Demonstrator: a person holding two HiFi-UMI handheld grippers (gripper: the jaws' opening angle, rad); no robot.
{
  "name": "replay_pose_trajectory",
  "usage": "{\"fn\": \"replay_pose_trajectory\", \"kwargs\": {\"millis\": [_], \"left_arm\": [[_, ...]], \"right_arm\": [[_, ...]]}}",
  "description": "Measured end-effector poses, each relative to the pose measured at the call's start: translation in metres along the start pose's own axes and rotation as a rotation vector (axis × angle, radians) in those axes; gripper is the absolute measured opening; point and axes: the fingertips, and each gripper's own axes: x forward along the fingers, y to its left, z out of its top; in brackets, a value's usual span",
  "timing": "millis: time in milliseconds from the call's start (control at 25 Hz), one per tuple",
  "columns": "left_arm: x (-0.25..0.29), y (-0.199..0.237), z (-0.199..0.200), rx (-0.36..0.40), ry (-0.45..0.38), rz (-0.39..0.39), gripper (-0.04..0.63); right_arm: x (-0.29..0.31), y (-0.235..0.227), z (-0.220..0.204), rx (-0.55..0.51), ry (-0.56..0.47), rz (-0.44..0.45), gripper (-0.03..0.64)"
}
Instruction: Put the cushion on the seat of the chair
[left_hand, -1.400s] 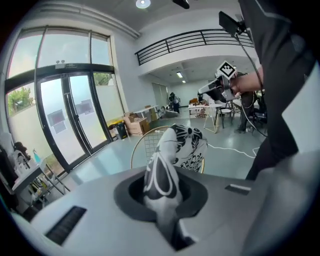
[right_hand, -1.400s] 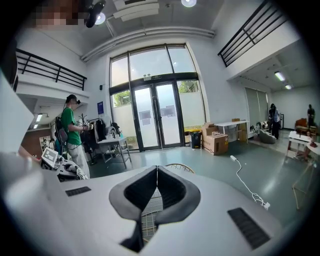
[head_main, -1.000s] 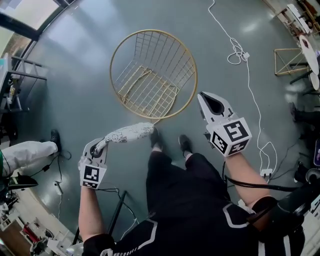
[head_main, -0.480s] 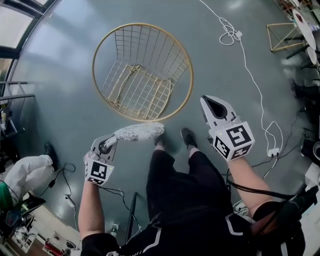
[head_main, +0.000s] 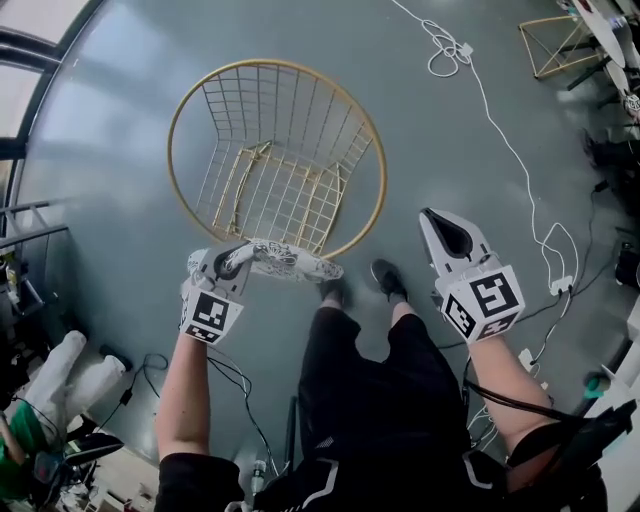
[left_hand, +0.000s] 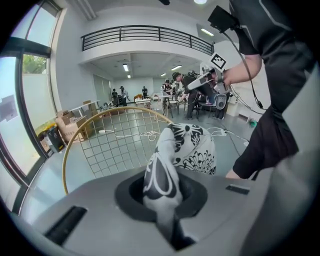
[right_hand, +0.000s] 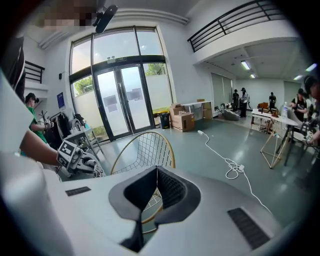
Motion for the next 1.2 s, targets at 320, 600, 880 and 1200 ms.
{"fn": "replay_pose_trajectory", "kwargs": {"millis": [320, 600, 880, 1200], "left_arm": [[0.061, 0.042, 0.017, 0.033, -0.026, -0.032, 0.021], [0.11, 0.084, 0.031, 0.039, -0.036, -0.007, 0.021], [0.138, 0.133, 0.017, 0.068, -0.009, 0.014, 0.021], [0.182, 0.149, 0.012, 0.107, 0.034, 0.016, 0.021]], "right_arm": [[0.001, -0.021, -0.013, 0.045, 0.011, -0.069, 0.011], [0.009, -0.037, -0.02, 0.07, 0.02, -0.101, 0.011], [0.021, -0.031, -0.029, 0.084, 0.039, -0.125, 0.011], [0.027, -0.049, -0.046, 0.105, 0.056, -0.133, 0.011]]}}
